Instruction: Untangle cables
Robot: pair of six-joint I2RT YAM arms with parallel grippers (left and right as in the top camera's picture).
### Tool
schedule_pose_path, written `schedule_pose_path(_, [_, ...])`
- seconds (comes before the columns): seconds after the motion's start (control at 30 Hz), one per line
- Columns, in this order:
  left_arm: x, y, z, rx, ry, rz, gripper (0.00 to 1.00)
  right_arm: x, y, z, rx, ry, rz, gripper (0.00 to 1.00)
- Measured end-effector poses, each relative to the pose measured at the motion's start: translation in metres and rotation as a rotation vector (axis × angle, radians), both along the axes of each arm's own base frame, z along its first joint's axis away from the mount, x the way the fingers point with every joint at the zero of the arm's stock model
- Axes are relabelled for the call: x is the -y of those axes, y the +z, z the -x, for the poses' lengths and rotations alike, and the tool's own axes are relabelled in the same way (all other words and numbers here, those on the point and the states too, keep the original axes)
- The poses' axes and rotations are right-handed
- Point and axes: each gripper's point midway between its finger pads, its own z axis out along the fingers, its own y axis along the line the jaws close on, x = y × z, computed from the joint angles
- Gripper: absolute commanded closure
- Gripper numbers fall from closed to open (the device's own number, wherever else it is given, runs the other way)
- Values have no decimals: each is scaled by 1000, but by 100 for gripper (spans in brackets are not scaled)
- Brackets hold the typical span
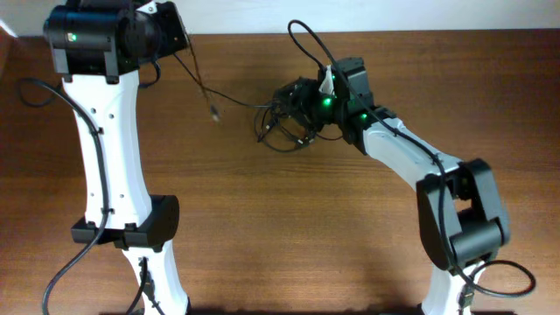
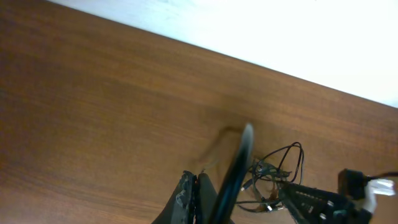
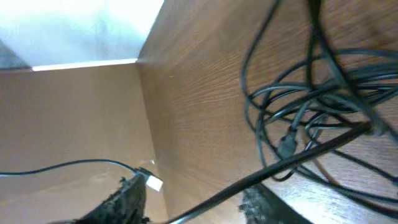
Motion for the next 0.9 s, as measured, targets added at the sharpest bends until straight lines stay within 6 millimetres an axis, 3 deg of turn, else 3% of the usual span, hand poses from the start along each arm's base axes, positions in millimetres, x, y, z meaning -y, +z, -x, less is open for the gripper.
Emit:
schedule_pose_path(0.1, [0,0,0,0,0,0,100,2,-13,-4,-6,-15,21,92])
schedule_pose_path(0.13, [0,0,0,0,0,0,100,3,-13,-5,18,-8,36,96])
schedule_pose_path(0.3, [-3,0,0,3,12,-14,100,6,-13,-3,68,45,62,96])
schedule_pose_path(0.4, [-8,1,-1,8,31,-36,100,14,-14,17,27,107,137,96])
schedule_pose_path(0.53, [-12,5,-4,26,50,-58,100,32,37,41,65,193,299,96])
schedule_pose_path(0.67, [-14,5,-4,29,57,-66,100,46,102,48,208,266,435,96])
schedule_pose_path(0.8, [-14,5,-4,29,60,-68,100,61,132,59,271,311,581,96])
schedule_pose_path(0.9, [-14,5,-4,30,60,-68,100,60,141,70,311,360,675,96])
